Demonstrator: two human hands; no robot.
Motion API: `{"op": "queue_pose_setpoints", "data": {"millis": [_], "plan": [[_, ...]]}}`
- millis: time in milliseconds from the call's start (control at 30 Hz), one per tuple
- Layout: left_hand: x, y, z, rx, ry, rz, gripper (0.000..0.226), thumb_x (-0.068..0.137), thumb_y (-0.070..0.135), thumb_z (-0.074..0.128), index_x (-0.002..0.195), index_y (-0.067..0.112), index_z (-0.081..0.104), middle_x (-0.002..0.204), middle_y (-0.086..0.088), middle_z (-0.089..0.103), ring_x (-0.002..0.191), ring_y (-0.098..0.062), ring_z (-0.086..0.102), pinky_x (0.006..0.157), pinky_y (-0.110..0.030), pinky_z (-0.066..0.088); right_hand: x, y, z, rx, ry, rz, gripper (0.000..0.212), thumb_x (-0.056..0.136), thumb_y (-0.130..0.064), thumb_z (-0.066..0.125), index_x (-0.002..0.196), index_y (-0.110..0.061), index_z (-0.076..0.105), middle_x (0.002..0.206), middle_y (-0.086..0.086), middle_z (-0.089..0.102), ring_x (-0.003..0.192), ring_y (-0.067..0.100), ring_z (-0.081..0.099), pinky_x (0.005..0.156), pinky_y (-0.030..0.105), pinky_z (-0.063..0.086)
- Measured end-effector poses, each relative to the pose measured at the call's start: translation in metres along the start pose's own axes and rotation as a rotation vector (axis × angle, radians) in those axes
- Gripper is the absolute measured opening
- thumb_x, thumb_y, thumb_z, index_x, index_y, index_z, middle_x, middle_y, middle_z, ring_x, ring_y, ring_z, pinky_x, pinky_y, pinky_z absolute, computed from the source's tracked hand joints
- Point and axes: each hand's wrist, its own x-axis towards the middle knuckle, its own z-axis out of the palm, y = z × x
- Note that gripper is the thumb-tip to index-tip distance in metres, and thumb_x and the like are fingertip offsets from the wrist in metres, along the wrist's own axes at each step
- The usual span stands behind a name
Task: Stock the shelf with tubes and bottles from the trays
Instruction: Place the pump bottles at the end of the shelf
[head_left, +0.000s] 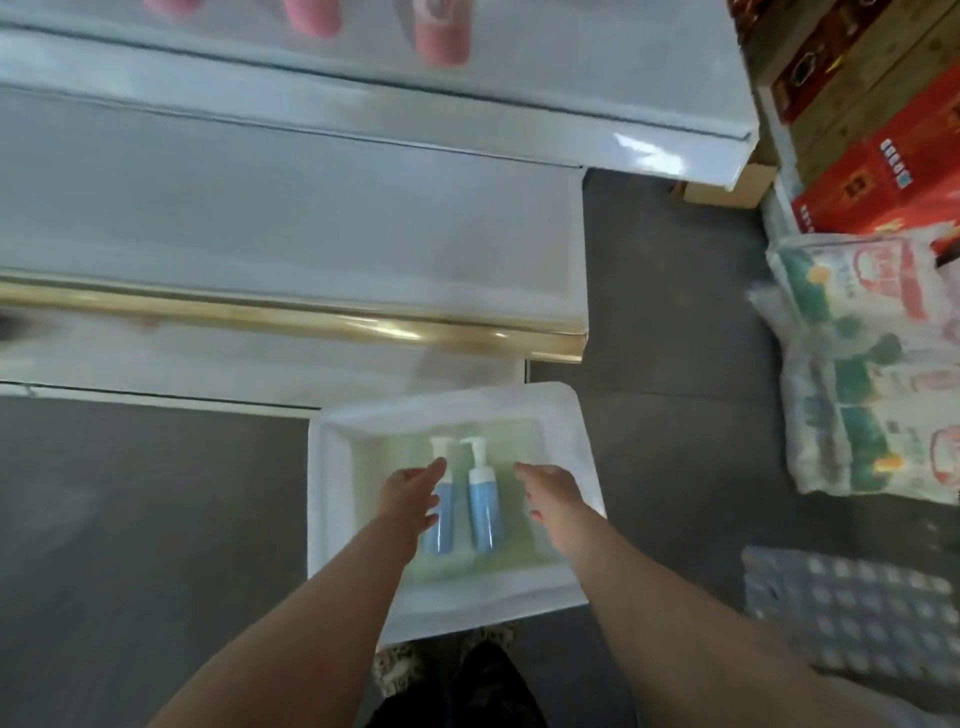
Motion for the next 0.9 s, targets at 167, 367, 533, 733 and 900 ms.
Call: {"op": "queue_pose_setpoints", "data": {"millis": [167,367,533,733,900], "plan": [[0.054,-0.043,-0.005,0.086,0.127,-0.024,0.044,0.089,0.035,0.073,0.116,0.004,0.060,0.097,-0.011,0.063,0.081,-0.021,0.058,0.080,-0.038,0.054,0.041,0.037,0.027,-0.128,-0.050,0.021,0.019,0.089,-0.033,0.069,0.091,-0.015,0.062,0.083,0.004,0.058,0.081,0.022,0.056,0.081,0.034,0.048],[0.095,-0.085,0.000,0.174,0.192,-0.030,0.055,0.085,0.033,0.077,0.128,0.010,0.053,0.119,-0.009,0.058,0.097,-0.023,0.057,0.081,-0.032,0.044,0.084,0.069,0.050,-0.210,-0.086,0.032,0.029,0.082,-0.026,0.080,0.104,-0.009,0.070,0.095,0.005,0.071,0.088,0.019,0.064,0.067,0.024,0.043],[0.114,-0.113,0.011,0.269,0.254,0.019,0.064,0.073,0.033,0.087,0.125,0.016,0.055,0.113,-0.008,0.062,0.094,-0.025,0.063,0.084,-0.039,0.056,0.104,0.083,0.061,-0.251,-0.089,-0.003,0.042,0.073,-0.034,0.088,0.106,-0.013,0.072,0.097,0.003,0.075,0.081,0.015,0.069,0.055,0.019,0.044],[0.120,-0.119,0.019,0.309,0.255,0.017,0.058,0.069,0.029,0.089,0.111,0.023,0.049,0.107,-0.006,0.064,0.092,-0.026,0.064,0.086,-0.044,0.056,0.109,0.085,0.066,-0.146,-0.195,0.052,0.035,0.079,-0.024,0.085,0.108,-0.007,0.073,0.096,0.009,0.074,0.084,0.023,0.071,0.072,0.035,0.058],[0.113,-0.110,0.022,0.214,0.144,-0.077,0.046,0.078,0.028,0.084,0.111,0.014,0.055,0.100,-0.007,0.064,0.087,-0.023,0.063,0.073,-0.031,0.051,0.094,0.078,0.059,0.017,-0.297,0.163,0.037,0.082,-0.026,0.082,0.112,-0.010,0.066,0.103,0.012,0.072,0.088,0.027,0.067,0.076,0.037,0.052]]}}
